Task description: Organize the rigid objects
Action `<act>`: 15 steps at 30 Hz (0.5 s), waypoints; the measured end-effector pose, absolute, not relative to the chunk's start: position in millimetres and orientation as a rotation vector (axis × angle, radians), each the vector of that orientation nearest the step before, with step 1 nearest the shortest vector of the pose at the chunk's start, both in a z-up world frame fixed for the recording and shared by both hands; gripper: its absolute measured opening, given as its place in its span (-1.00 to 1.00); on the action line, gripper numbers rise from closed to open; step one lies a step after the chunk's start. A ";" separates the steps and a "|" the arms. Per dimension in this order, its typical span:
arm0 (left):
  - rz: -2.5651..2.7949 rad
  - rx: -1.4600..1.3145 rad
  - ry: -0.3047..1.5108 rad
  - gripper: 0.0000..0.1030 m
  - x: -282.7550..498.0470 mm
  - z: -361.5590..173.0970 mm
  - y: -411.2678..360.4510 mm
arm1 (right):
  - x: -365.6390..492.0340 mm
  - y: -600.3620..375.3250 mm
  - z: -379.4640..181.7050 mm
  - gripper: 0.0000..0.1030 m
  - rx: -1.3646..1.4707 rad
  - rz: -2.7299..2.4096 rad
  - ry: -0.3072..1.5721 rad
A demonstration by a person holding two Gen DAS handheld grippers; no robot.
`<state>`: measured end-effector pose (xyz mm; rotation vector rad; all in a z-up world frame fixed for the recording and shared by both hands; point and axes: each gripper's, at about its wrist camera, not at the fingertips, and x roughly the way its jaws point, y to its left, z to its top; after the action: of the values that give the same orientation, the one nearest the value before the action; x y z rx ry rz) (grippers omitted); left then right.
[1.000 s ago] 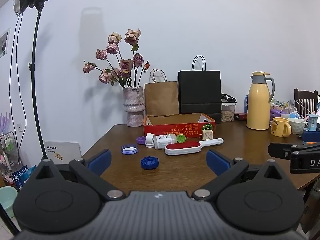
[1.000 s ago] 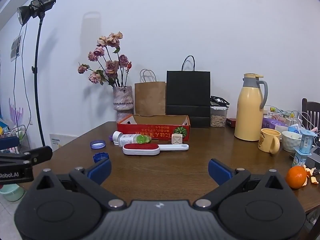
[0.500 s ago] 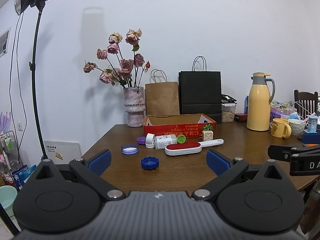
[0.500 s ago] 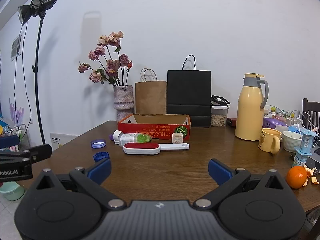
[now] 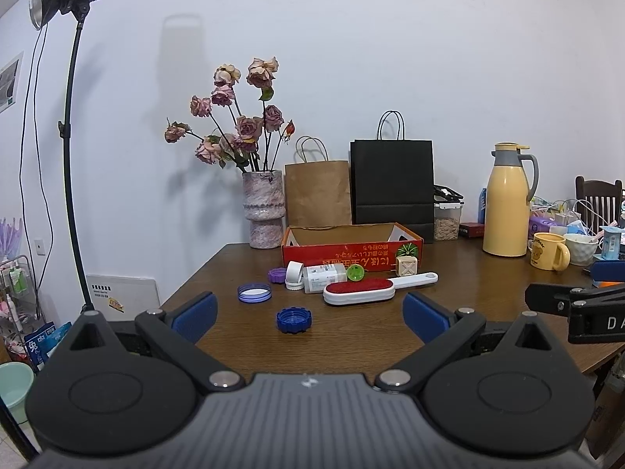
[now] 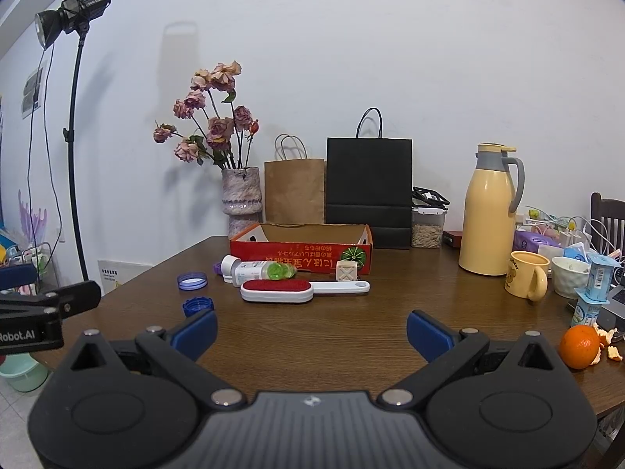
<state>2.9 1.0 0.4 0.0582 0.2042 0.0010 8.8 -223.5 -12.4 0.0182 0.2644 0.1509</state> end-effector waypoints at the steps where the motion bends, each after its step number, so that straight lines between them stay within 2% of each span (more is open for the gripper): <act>1: 0.001 0.058 0.204 1.00 3.3 0.7 0.9 | 8.7 -223.3 -12.5 1.00 0.018 0.151 0.264; 15: -0.002 0.056 0.195 1.00 -0.1 1.3 0.4 | 10.2 -223.8 -12.6 1.00 0.018 0.152 0.264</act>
<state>-0.1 0.4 1.3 0.0562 0.1948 -0.0024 10.2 -223.8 -12.6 0.0180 0.2642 0.1516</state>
